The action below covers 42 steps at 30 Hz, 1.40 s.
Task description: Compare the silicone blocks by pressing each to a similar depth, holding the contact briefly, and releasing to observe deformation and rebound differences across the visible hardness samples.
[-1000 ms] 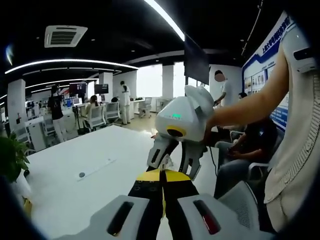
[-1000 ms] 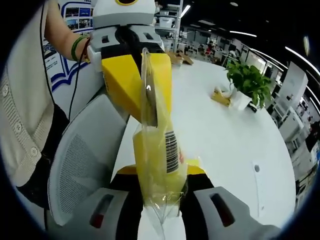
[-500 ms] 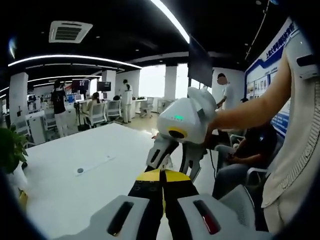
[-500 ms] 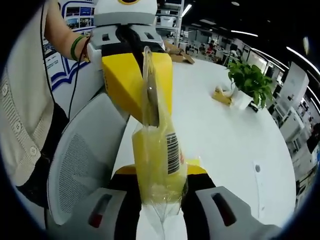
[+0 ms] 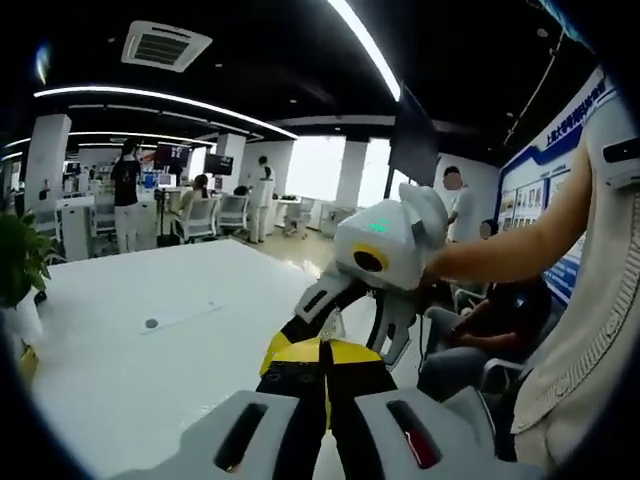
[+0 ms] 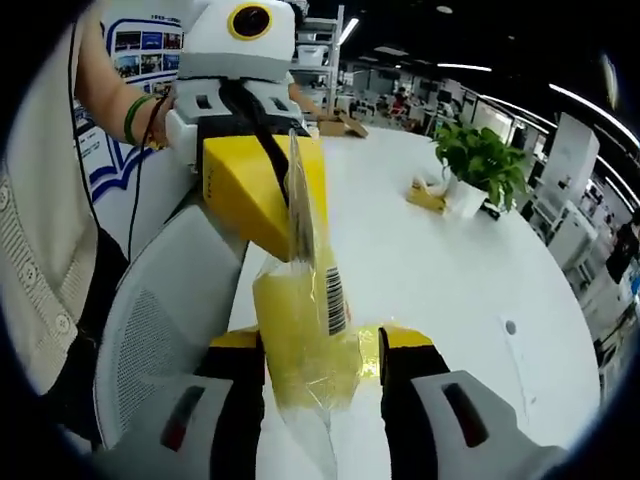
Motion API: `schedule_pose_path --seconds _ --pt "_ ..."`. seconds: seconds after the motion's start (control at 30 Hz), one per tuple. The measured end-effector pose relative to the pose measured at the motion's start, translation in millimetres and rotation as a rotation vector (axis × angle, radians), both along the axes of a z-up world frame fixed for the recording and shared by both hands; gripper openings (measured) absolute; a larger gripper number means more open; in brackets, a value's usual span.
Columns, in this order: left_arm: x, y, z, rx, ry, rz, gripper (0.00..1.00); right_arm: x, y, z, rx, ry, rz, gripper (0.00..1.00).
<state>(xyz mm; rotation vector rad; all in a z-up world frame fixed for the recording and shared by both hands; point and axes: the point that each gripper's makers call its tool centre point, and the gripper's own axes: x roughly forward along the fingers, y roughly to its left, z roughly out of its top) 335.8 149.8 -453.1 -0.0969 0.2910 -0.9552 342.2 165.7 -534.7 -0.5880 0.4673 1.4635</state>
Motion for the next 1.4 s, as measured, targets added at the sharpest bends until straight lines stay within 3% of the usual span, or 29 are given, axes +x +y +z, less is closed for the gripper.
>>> schedule_pose_path --seconds 0.27,0.4,0.5,0.7,0.83,0.93,1.1,1.4 --pt "0.0 -7.1 -10.4 0.01 0.036 0.001 0.0 -1.2 -29.3 10.0 0.109 0.006 -0.165 0.57" --pt "-0.1 -13.7 -15.5 0.005 0.053 0.0 0.0 -0.1 -46.2 20.6 0.229 -0.019 -0.285 0.6" --pt "-0.7 -20.4 -20.3 0.003 0.074 -0.006 0.0 -0.5 -64.6 21.6 0.278 -0.028 -0.38 0.63" --pt "2.9 -34.1 -30.0 -0.019 0.113 0.007 0.0 -14.4 -104.7 27.8 0.432 0.048 -0.58 0.76" --pt "11.1 -44.3 -39.3 -0.063 0.16 0.038 0.0 -27.1 -131.5 29.6 0.492 0.068 -0.676 0.77" --pt "19.5 -53.3 -47.2 -0.126 0.215 0.065 0.0 -37.9 -153.0 25.5 0.508 0.088 -0.741 0.76" --pt "35.9 -72.4 -65.7 -0.139 0.229 0.083 0.0 -55.0 -179.1 14.1 0.503 0.127 -0.784 0.74" --pt "60.9 -119.1 -105.0 -0.208 0.33 0.082 0.0 -53.9 -220.0 -1.1 0.487 0.159 -0.881 0.72"
